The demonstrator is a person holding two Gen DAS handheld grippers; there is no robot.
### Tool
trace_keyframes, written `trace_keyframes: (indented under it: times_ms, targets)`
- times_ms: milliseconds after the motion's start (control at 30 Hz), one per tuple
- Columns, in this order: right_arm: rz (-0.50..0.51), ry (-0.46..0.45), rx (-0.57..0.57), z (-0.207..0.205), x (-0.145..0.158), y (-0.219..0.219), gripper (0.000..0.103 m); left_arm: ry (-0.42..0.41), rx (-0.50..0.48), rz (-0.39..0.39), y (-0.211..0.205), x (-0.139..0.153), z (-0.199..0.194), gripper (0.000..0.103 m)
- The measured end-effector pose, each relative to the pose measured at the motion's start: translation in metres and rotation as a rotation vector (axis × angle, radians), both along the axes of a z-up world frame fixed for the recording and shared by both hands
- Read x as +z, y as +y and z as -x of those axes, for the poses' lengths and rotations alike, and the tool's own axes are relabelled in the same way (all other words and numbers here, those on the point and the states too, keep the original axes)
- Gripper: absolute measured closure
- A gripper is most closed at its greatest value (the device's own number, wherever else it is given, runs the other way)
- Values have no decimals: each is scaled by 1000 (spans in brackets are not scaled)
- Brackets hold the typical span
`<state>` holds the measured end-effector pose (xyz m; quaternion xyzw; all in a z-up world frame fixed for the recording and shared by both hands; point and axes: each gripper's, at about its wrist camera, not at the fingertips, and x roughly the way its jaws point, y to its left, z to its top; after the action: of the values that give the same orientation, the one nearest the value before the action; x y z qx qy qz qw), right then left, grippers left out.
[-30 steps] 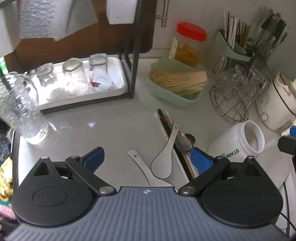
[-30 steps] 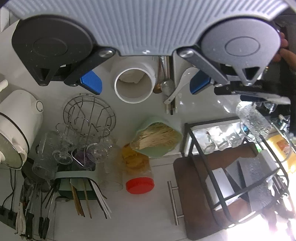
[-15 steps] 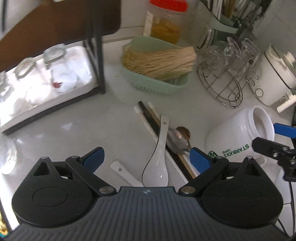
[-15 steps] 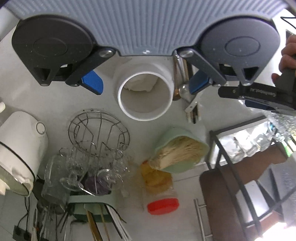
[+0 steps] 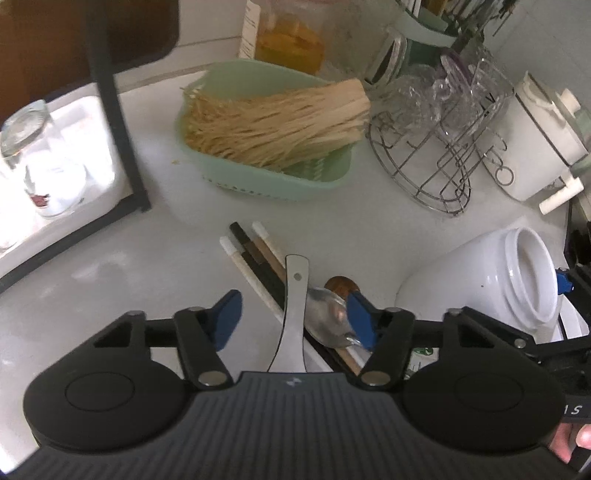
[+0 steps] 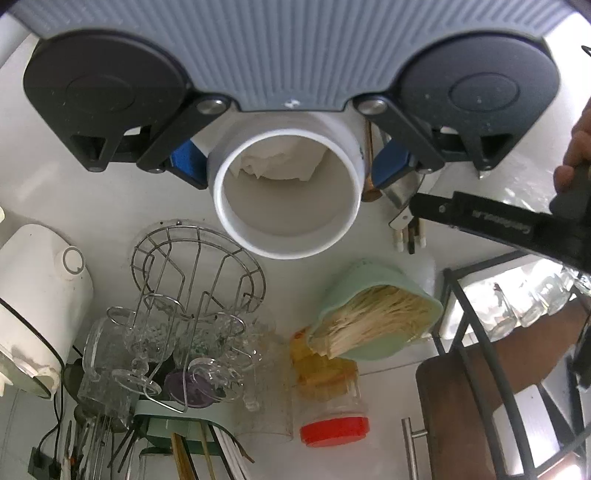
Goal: Organize utensils
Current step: 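Close the left tool on the white ceramic spoon's handle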
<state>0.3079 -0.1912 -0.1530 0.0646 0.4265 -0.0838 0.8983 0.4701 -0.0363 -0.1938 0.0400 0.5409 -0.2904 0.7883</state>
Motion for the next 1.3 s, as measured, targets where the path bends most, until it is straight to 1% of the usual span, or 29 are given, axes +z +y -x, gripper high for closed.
trace_keyframes:
  times_ms: [67,133,233,300,367,500,567,733,967,1033,1100,1200,1300]
  targets:
    - [22,4,-8,-2,0,1,12,10,-12,-9,-3,-5,-2,46]
    - [25,3,1,-3,-1,1,12,11,-26,-19,-8,-9,-3,48]
    - [26,5,11,-3,-1,1,13,11,-45,-43,-14,-15,-3,56]
    - [30,3,21,-2,-1,1,13,14,-47,-55,-16,-18,-3,59]
    - [28,3,23,-2,-1,1,13,5,-48,-73,-18,-19,-3,66]
    - [26,13,29,-4,0,1,13,5,-33,-76,-18,-21,-2,76]
    - [24,17,28,-5,0,1,13,-2,-23,-80,-17,-20,-2,87]
    - [16,21,38,-5,-1,-1,13,-12,1,-77,-13,-16,3,87]
    - [16,-12,89,1,-3,-4,13,-57,75,-71,-7,4,22,87]
    - [12,-19,112,4,-3,-7,13,-76,113,-80,-4,10,29,87]
    - [14,-25,139,5,-3,-8,13,-77,179,-84,0,14,35,88]
    - [22,-30,180,6,-3,-11,12,-75,267,-69,8,25,46,88]
    - [18,-38,209,8,-3,-14,13,-81,317,-42,13,36,57,90]
